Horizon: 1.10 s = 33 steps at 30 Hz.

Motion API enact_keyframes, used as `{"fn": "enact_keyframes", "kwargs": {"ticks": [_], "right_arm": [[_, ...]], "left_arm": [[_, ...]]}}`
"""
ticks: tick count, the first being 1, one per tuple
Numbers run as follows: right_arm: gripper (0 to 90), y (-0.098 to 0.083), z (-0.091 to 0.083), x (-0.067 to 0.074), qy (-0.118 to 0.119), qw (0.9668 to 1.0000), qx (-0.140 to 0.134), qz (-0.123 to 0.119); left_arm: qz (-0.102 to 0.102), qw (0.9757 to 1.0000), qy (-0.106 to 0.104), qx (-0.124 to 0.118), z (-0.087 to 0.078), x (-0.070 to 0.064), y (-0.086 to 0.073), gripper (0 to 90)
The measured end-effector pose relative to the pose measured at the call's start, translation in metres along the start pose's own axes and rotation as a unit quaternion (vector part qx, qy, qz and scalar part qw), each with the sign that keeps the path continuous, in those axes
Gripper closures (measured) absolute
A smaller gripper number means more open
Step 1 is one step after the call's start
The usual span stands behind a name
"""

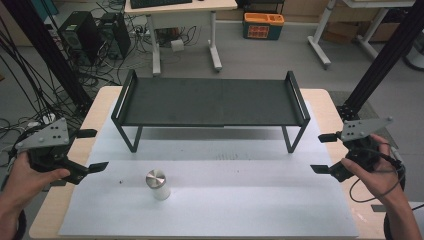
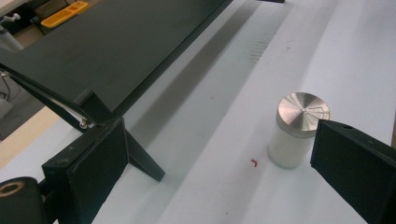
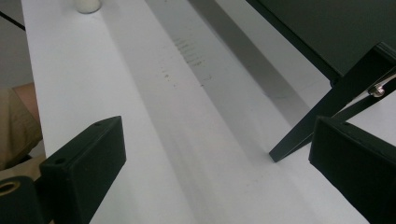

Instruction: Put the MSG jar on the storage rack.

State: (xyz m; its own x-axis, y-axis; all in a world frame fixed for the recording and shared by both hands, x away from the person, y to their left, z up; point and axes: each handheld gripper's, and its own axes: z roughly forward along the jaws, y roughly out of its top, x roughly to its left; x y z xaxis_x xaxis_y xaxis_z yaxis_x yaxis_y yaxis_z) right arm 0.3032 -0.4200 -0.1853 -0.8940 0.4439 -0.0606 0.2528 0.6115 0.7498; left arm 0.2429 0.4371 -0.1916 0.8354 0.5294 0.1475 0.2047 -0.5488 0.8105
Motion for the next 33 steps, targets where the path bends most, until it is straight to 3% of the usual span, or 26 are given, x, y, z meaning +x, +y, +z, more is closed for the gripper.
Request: {"fn": "enact_keyframes", "kwargs": {"ticks": [21, 33], "right_arm": [[3.5, 0.003, 0.002, 0.005, 0.008, 0.9999, 0.002, -0.006], [3.5, 0.005, -0.001, 0.009, 0.009, 0.9999, 0.005, -0.012]], "left_arm": [[0.004, 0.9999, -0.013, 0.001, 0.008, -0.007, -0.004, 4.6], [0.007, 0.9995, -0.030, 0.008, 0.023, -0.011, -0.006, 4.6]]}}
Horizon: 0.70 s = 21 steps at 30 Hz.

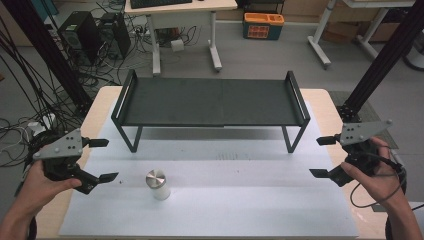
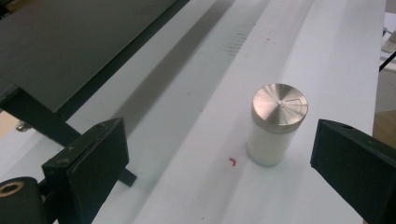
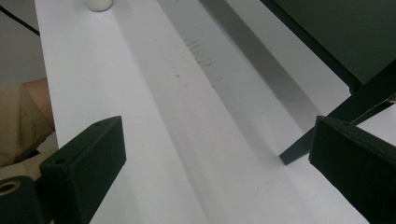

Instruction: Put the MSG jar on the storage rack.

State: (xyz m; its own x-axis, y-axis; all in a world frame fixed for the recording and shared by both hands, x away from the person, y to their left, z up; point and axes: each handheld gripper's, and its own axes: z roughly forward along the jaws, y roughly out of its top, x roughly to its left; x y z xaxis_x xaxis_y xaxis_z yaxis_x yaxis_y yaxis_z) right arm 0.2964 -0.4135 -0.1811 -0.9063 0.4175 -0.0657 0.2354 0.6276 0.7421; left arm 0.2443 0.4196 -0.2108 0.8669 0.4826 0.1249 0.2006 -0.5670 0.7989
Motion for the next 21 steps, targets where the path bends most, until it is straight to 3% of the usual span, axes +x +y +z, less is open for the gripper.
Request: {"fn": "enact_keyframes", "kwargs": {"ticks": [21], "right_arm": [[3.5, -0.008, 0.000, 0.004, 0.008, 1.0000, -0.001, 0.005]], "left_arm": [[0.007, 0.9997, -0.024, 0.002, 0.026, -0.008, -0.001, 4.6]]}}
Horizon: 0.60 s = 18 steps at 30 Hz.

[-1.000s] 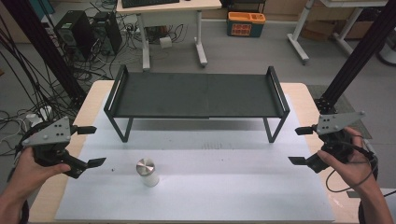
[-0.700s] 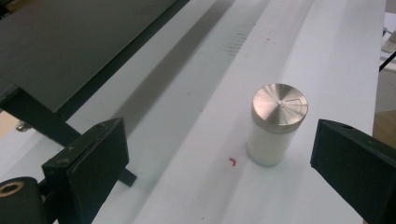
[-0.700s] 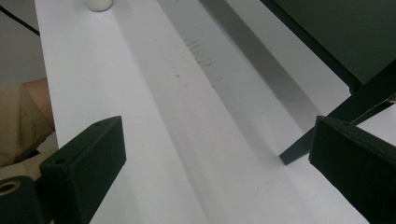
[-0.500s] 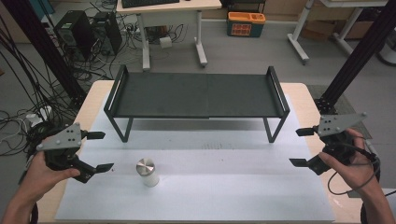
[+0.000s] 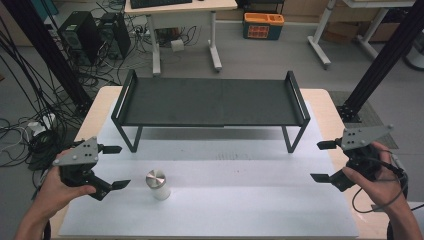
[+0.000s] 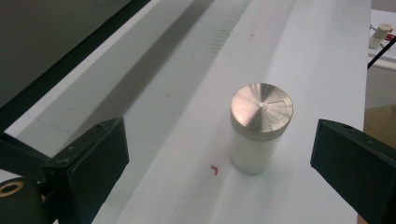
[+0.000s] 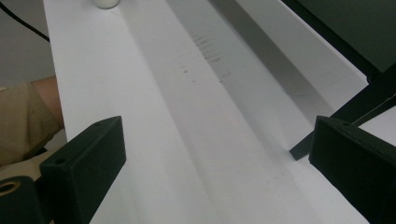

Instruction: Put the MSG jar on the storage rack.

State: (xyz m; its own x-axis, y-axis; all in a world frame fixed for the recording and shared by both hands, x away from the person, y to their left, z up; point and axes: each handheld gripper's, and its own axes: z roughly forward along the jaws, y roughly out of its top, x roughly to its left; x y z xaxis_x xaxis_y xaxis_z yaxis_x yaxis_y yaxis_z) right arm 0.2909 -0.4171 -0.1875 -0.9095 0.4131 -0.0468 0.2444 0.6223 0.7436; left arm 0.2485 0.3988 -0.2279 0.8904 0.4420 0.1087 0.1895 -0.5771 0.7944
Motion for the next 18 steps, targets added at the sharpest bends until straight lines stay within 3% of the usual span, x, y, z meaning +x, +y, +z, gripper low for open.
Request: {"fn": "enact_keyframes", "kwargs": {"ticks": [18], "right_arm": [[3.7, -0.002, -0.002, 0.006, 0.006, 1.0000, 0.003, -0.004]], "left_arm": [[0.002, 0.9997, -0.026, 0.003, 0.023, -0.006, -0.006, 4.1]]}}
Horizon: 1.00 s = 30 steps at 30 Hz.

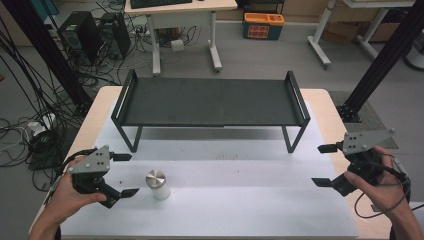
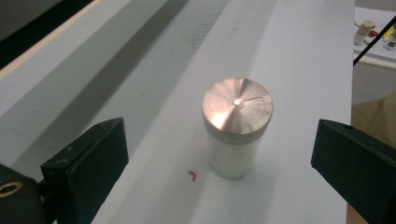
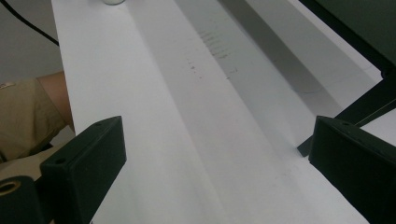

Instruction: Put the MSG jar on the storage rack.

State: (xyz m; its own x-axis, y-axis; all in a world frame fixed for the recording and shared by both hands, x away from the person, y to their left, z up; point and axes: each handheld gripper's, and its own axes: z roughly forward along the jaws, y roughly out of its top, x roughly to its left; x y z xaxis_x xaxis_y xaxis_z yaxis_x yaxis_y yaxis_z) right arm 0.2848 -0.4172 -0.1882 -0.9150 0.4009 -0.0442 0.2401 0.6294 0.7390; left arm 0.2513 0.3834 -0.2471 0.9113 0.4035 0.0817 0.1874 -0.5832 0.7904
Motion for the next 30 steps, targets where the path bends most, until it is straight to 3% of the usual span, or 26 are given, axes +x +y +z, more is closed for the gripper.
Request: {"fn": "enact_keyframes", "kwargs": {"ticks": [10, 30], "right_arm": [[3.9, 0.001, 0.002, 0.000, 0.006, 1.0000, 0.005, -0.004], [4.6, -0.001, 0.005, 0.000, 0.013, 0.9999, 0.009, -0.006]], "left_arm": [[0.002, 0.9998, -0.016, 0.011, 0.022, 0.002, -0.001, 4.2], [0.005, 0.9991, -0.033, 0.025, 0.049, 0.006, 0.004, 4.2]]}}
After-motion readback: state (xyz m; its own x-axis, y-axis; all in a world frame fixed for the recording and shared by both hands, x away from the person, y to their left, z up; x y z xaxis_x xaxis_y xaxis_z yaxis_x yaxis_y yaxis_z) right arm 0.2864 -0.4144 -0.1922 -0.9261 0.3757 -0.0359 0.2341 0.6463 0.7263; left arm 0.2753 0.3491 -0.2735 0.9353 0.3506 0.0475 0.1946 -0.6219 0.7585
